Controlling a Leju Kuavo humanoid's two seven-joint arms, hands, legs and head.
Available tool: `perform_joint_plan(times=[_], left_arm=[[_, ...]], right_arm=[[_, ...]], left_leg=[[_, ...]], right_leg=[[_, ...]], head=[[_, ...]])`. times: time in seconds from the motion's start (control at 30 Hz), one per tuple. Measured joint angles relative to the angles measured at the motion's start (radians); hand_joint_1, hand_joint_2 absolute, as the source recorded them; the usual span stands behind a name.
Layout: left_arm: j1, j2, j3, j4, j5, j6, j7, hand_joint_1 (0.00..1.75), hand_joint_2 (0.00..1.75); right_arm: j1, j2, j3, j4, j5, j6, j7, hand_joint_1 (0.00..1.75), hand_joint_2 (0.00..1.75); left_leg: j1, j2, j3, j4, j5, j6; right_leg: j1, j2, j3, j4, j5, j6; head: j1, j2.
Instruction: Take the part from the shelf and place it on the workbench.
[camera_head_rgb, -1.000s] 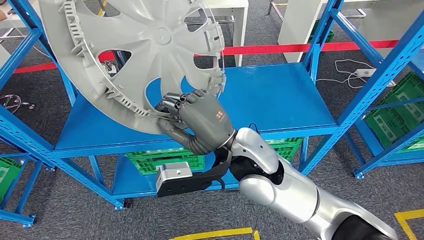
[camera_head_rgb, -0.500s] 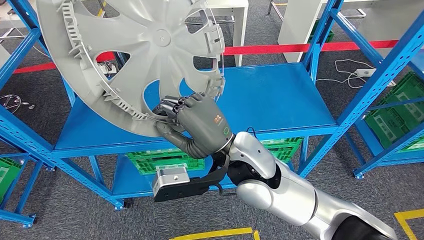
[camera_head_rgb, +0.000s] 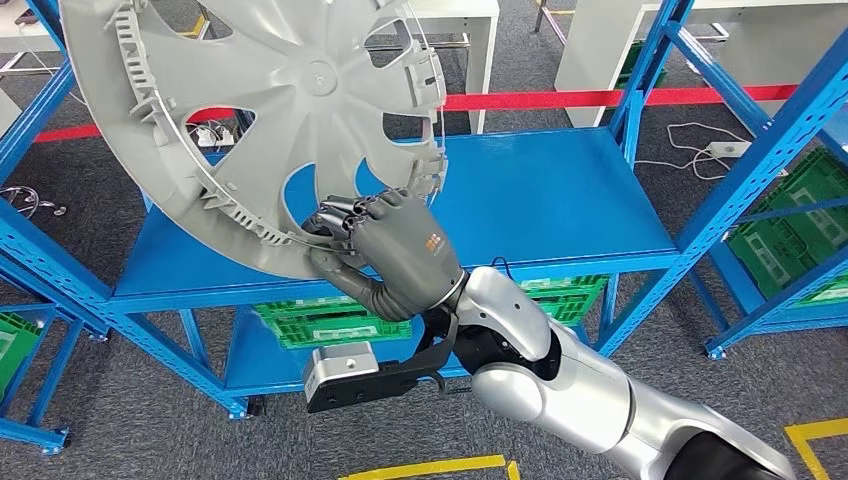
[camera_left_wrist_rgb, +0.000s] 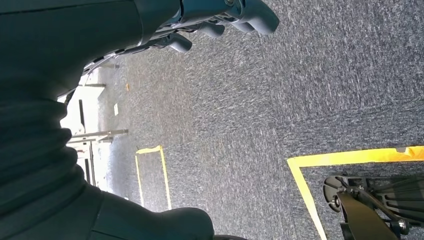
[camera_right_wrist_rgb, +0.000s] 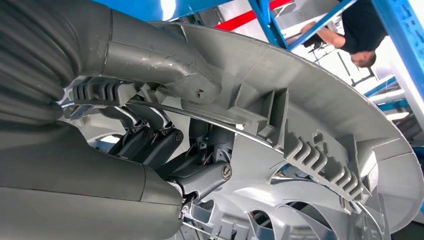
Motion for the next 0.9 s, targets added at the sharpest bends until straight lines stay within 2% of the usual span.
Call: perform_joint_plan(times=[0.03, 0.07, 0.13, 0.17, 0.2, 0.23, 0.27, 0.33, 0.37, 0.4, 0.5, 0.53, 0.57, 0.6, 0.67, 0.7, 0.73, 0.77, 0.8, 0.87, 0.9], left_arm=[[0.0, -0.001, 0.0, 0.0, 0.0, -0.001, 0.001, 0.0, 1.75], [-0.001, -0.002, 0.0, 0.0, 0.0, -0.002, 0.001, 0.0, 1.75], [0.0, -0.002, 0.0, 0.0, 0.0, -0.003, 0.002, 0.0, 1.75], [0.0, -0.002, 0.0, 0.0, 0.001, -0.003, 0.003, 0.0, 1.75], [0.001, -0.002, 0.0, 0.0, 0.002, -0.003, 0.003, 0.0, 1.75], [0.001, -0.002, 0.0, 0.0, 0.003, -0.003, 0.003, 0.0, 1.75], [0.001, -0.002, 0.0, 0.0, 0.004, -0.003, 0.003, 0.0, 1.75], [0.001, -0.003, 0.001, 0.0, 0.004, -0.003, 0.0, 0.0, 1.75], [0.001, -0.002, 0.001, 0.0, 0.004, -0.003, -0.002, 0.0, 1.75], [0.001, -0.001, 0.001, 0.0, 0.004, -0.003, -0.003, 0.0, 1.75], [0.002, 0.0, 0.001, 0.0, 0.002, -0.003, -0.005, 0.0, 1.75], [0.002, 0.0, 0.001, 0.0, 0.002, -0.004, -0.004, 0.0, 1.75], [0.002, -0.001, 0.001, 0.0, 0.001, -0.005, -0.004, 0.0, 1.75], [0.002, -0.002, 0.001, 0.0, 0.001, -0.005, -0.003, 0.0, 1.75], [0.0, -0.002, 0.001, 0.0, 0.0, -0.006, 0.0, 0.0, 1.75], [0.0, -0.002, 0.001, 0.0, 0.0, -0.006, 0.003, 0.0, 1.75], [0.0, -0.002, 0.001, 0.0, 0.0, -0.006, 0.005, 0.0, 1.75], [-0.001, -0.002, 0.001, 0.0, 0.0, -0.006, 0.007, 0.0, 1.75], [-0.002, -0.002, 0.001, 0.0, 0.0, -0.006, 0.008, 0.0, 1.75], [-0.008, 0.0, 0.001, -0.001, 0.0, -0.006, 0.009, 0.0, 1.75], [-0.01, 0.0, 0.001, -0.001, 0.0, -0.006, 0.009, 0.0, 1.75]], right_arm=[[0.0, -0.001, 0.0, -0.002, 0.001, 0.0, -0.001, 1.75, 1.75], [0.0, -0.002, 0.0, -0.003, 0.002, 0.0, -0.003, 1.75, 1.75], [0.0, -0.006, 0.0, -0.004, 0.004, 0.0, -0.008, 1.75, 1.75], [0.001, -0.007, 0.0, -0.004, 0.004, 0.001, -0.01, 1.75, 1.75], [0.001, -0.009, 0.0, -0.004, 0.005, 0.002, -0.011, 1.75, 1.75], [0.001, -0.01, 0.0, -0.004, 0.005, 0.003, -0.011, 1.75, 1.75], [0.0, -0.01, 0.0, -0.004, 0.005, 0.004, -0.011, 1.75, 1.75], [-0.001, -0.011, 0.0, -0.007, 0.005, 0.006, -0.012, 1.75, 1.75], [-0.002, -0.011, 0.001, -0.009, 0.005, 0.008, -0.012, 1.75, 1.75], [-0.003, -0.012, 0.001, -0.01, 0.005, 0.01, -0.012, 1.75, 1.75], [-0.004, -0.013, 0.001, -0.014, 0.008, 0.015, -0.007, 1.75, 1.75], [-0.004, -0.013, 0.001, -0.016, 0.011, 0.016, -0.005, 1.75, 1.75], [-0.004, -0.013, 0.001, -0.017, 0.013, 0.016, -0.003, 1.75, 1.75], [-0.004, -0.013, 0.001, -0.019, 0.016, 0.017, -0.002, 1.75, 1.75], [-0.004, -0.013, 0.001, -0.022, 0.023, 0.018, 0.001, 1.75, 1.75], [-0.003, -0.013, 0.001, -0.023, 0.026, 0.018, 0.002, 1.75, 1.75], [-0.002, -0.013, 0.001, -0.023, 0.029, 0.018, 0.003, 1.75, 1.75], [-0.001, -0.013, 0.001, -0.024, 0.031, 0.018, 0.003, 1.75, 1.75], [-0.001, -0.013, 0.001, -0.025, 0.033, 0.017, 0.004, 1.75, 1.75], [0.0, -0.012, 0.0, -0.03, 0.034, 0.017, 0.004, 1.75, 1.75], [0.0, -0.012, 0.0, -0.032, 0.035, 0.017, 0.004, 1.75, 1.75]], left_leg=[[0.004, 0.002, 0.001, -0.006, 0.007, 0.004], [0.008, 0.004, 0.001, -0.012, 0.012, 0.007], [0.008, 0.007, -0.006, -0.009, 0.015, 0.011], [0.008, 0.007, -0.01, -0.006, 0.015, 0.01], [0.009, 0.007, -0.015, -0.001, 0.015, 0.01], [0.01, 0.007, -0.02, 0.005, 0.014, 0.009], [0.012, 0.007, -0.024, 0.011, 0.013, 0.006], [0.014, 0.005, -0.034, 0.025, 0.009, -0.005], [0.014, 0.004, -0.039, 0.031, 0.008, -0.013], [0.013, 0.002, -0.043, 0.036, 0.008, -0.02], [0.015, -0.002, -0.051, 0.039, 0.012, -0.041], [0.016, -0.002, -0.057, 0.05, -0.002, -0.046], [0.017, -0.001, -0.07, 0.08, -0.029, -0.05], [0.018, 0.0, -0.089, 0.128, -0.066, -0.052], [0.018, 0.0, -0.129, 0.251, -0.138, -0.055], [0.017, 0.0, -0.136, 0.289, -0.151, -0.054], [0.017, 0.0, -0.127, 0.296, -0.147, -0.052], [0.015, 0.0, -0.1, 0.265, -0.125, -0.046], [0.013, 0.0, -0.057, 0.205, -0.098, -0.039], [0.004, 0.0, 0.028, 0.075, -0.072, -0.025], [-0.001, 0.0, 0.049, 0.036, -0.07, -0.021]], right_leg=[[0.001, 0.0, -0.007, 0.016, -0.015, 0.004], [0.001, 0.0, -0.023, 0.052, -0.041, 0.007], [-0.002, -0.001, -0.076, 0.179, -0.111, 0.014], [-0.004, -0.001, -0.1, 0.241, -0.135, 0.017], [-0.006, -0.002, -0.111, 0.275, -0.141, 0.019], [-0.008, -0.002, -0.104, 0.271, -0.129, 0.021], [-0.01, -0.003, -0.078, 0.23, -0.104, 0.023], [-0.012, -0.003, -0.006, 0.105, -0.063, 0.023], [-0.01, -0.001, 0.017, 0.063, -0.053, 0.019], [-0.009, 0.001, 0.028, 0.042, -0.053, 0.012], [-0.006, 0.003, 0.02, 0.036, -0.047, -0.015], [-0.006, 0.002, 0.016, 0.033, -0.041, -0.024], [-0.007, 0.0, 0.012, 0.03, -0.035, -0.033], [-0.007, -0.001, 0.006, 0.029, -0.029, -0.04], [-0.003, -0.001, -0.01, 0.029, -0.016, -0.046], [0.0, -0.001, -0.019, 0.029, -0.009, -0.048], [0.002, -0.001, -0.028, 0.03, -0.002, -0.048], [0.004, -0.001, -0.037, 0.03, 0.006, -0.048], [0.006, -0.001, -0.045, 0.03, 0.014, -0.047], [0.007, -0.001, -0.056, 0.029, 0.03, -0.041], [0.006, -0.003, -0.058, 0.028, 0.037, -0.036]], head=[[0.002, 0.0], [0.003, 0.0], [0.006, 0.0], [0.006, 0.0], [0.006, 0.0], [0.006, 0.0], [0.006, 0.0], [0.007, 0.0], [0.007, 0.0], [0.007, 0.0], [0.007, 0.0], [0.007, 0.0], [0.006, 0.0], [0.006, 0.0], [0.006, 0.0], [0.007, 0.0], [0.007, 0.0], [0.006, 0.0], [0.007, 0.0], [0.007, 0.0], [0.007, 0.0]])
